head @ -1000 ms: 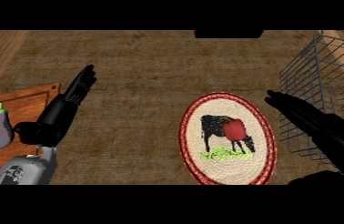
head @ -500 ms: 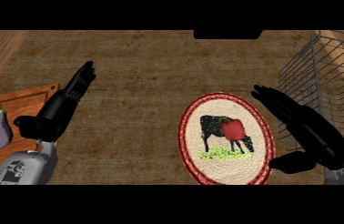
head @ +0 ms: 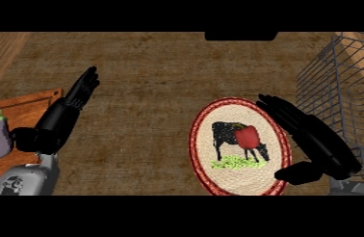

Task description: Pick the bell pepper from the placemat and place it in the basket

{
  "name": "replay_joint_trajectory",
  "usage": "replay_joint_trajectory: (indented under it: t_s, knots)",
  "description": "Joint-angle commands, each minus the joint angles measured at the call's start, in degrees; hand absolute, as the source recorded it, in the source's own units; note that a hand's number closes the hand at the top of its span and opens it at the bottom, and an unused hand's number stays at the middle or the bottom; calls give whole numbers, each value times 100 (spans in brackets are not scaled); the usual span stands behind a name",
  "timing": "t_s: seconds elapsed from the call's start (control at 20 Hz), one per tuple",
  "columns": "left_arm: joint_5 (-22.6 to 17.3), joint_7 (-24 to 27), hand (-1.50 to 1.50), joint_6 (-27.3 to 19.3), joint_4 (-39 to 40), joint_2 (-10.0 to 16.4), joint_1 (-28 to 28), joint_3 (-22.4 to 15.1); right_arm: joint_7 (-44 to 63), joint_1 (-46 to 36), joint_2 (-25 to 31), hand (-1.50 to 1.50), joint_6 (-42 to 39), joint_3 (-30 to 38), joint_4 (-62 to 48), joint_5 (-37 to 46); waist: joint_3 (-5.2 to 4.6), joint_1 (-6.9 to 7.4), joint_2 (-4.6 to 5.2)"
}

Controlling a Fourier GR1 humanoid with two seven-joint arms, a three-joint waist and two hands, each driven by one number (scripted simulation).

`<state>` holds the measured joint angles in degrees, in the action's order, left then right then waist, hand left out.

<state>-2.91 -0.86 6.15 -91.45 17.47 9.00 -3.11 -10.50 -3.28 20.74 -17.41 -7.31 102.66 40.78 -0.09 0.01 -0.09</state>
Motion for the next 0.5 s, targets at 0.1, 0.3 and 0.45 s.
replay_joint_trajectory:
  t_s: [0.1,0.3,0.45]
  knots:
    - [88,-109,0,179,352,-160,418,293,412,-146,-471,-150,-216,-276,123,368,8,-7,9]
    - [184,-26,0,287,215,-236,244,349,268,-293,-383,-150,-195,-52,-243,645,9,0,9]
    - [611,458,0,119,362,-548,-91,5,377,35,-348,-150,-269,-213,258,855,8,-12,8]
